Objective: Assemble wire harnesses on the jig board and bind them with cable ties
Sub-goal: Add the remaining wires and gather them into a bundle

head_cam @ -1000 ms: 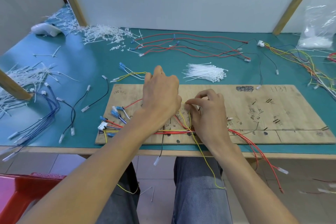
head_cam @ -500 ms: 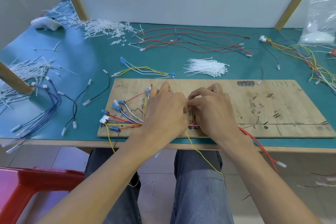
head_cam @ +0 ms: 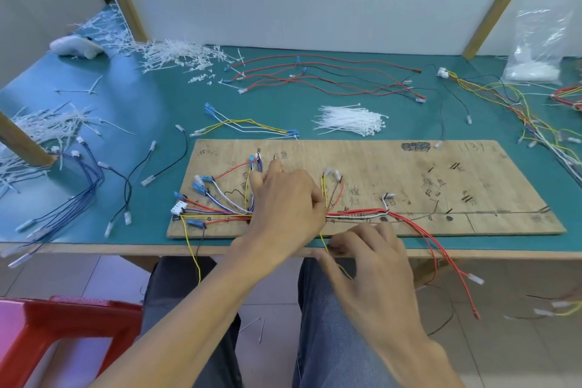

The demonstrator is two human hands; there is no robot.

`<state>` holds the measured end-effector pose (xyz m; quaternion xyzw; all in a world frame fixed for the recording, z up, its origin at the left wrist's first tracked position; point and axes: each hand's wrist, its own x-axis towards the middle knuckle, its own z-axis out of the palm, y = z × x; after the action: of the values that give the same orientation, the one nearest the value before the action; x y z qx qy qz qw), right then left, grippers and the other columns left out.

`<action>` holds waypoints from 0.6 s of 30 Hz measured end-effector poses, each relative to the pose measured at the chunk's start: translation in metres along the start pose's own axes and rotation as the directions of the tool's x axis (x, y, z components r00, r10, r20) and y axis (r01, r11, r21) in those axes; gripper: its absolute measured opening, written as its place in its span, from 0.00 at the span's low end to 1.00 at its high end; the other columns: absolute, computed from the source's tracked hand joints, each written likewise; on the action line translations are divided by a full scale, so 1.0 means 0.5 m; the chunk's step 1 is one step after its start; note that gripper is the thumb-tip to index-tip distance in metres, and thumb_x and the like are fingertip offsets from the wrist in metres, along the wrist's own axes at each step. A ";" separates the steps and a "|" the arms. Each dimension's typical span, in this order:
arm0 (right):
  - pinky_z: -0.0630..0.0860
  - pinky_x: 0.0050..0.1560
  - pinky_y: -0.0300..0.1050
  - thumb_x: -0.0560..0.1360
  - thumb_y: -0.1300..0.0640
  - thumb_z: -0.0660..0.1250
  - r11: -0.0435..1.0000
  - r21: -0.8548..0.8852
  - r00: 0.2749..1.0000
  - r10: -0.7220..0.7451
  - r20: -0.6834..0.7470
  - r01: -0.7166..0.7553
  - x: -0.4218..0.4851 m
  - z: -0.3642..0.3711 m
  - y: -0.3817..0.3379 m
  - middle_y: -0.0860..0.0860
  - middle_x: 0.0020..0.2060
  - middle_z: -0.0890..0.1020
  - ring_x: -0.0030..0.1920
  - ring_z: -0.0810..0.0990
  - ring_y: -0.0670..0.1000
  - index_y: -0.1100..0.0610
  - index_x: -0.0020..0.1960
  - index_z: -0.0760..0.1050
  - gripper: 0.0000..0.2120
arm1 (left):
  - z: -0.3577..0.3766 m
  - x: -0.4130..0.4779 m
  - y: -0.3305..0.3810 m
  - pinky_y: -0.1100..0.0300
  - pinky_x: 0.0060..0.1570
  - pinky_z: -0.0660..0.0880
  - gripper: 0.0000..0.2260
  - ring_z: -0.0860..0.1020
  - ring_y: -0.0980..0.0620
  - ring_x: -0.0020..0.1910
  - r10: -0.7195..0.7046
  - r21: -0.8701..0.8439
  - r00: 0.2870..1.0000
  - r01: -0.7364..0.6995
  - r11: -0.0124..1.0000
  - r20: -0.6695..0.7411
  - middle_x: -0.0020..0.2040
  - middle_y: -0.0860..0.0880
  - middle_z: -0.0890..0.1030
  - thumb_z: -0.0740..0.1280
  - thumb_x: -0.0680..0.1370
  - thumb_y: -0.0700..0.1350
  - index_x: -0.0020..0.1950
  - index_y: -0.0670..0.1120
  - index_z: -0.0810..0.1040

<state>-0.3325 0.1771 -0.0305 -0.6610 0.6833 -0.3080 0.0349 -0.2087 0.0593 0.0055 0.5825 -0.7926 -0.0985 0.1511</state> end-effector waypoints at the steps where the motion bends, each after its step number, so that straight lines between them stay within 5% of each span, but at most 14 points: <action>1: 0.75 0.46 0.58 0.77 0.48 0.76 1.000 -0.021 1.000 -0.002 0.011 0.003 0.001 0.001 0.000 0.45 0.43 0.79 0.46 0.74 0.55 0.52 0.46 0.81 0.08 | 0.000 -0.002 -0.001 0.52 0.43 0.50 0.07 0.67 0.51 0.55 -0.006 -0.004 1.000 0.006 1.000 0.003 0.37 0.57 0.83 0.69 0.74 0.51 0.43 0.59 0.87; 6: 0.74 0.38 0.52 0.79 0.57 0.74 0.999 0.022 0.998 -0.046 0.040 0.045 -0.007 0.000 -0.021 0.47 0.38 0.77 0.41 0.75 0.54 0.54 0.44 0.82 0.05 | -0.006 -0.036 -0.004 0.53 0.49 0.56 0.08 0.67 0.47 0.58 0.123 0.053 0.992 -0.121 0.991 -0.026 0.41 0.58 0.78 0.67 0.77 0.50 0.43 0.55 0.86; 11: 0.73 0.32 0.53 0.80 0.55 0.72 0.999 -0.024 0.997 -0.022 0.067 0.023 -0.019 -0.014 -0.011 0.47 0.31 0.74 0.33 0.76 0.56 0.53 0.41 0.81 0.09 | -0.006 -0.105 -0.020 0.50 0.60 0.65 0.10 0.71 0.47 0.66 0.322 0.124 0.943 -0.310 0.943 -0.090 0.58 0.58 0.82 0.67 0.79 0.48 0.58 0.52 0.84; 18: 0.74 0.36 0.54 0.82 0.51 0.69 0.998 0.059 0.984 -0.005 0.177 -0.006 -0.015 -0.028 0.010 0.45 0.31 0.73 0.33 0.75 0.53 0.51 0.41 0.81 0.12 | 0.010 -0.138 -0.029 0.42 0.70 0.67 0.20 0.72 0.49 0.72 0.348 0.190 0.937 -0.340 0.921 -0.012 0.71 0.57 0.78 0.58 0.85 0.52 0.75 0.51 0.76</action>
<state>-0.3422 0.1888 -0.0240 -0.6842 0.6682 -0.2682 0.1155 -0.1783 0.1205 -0.0126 0.4479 -0.8845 0.0166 0.1294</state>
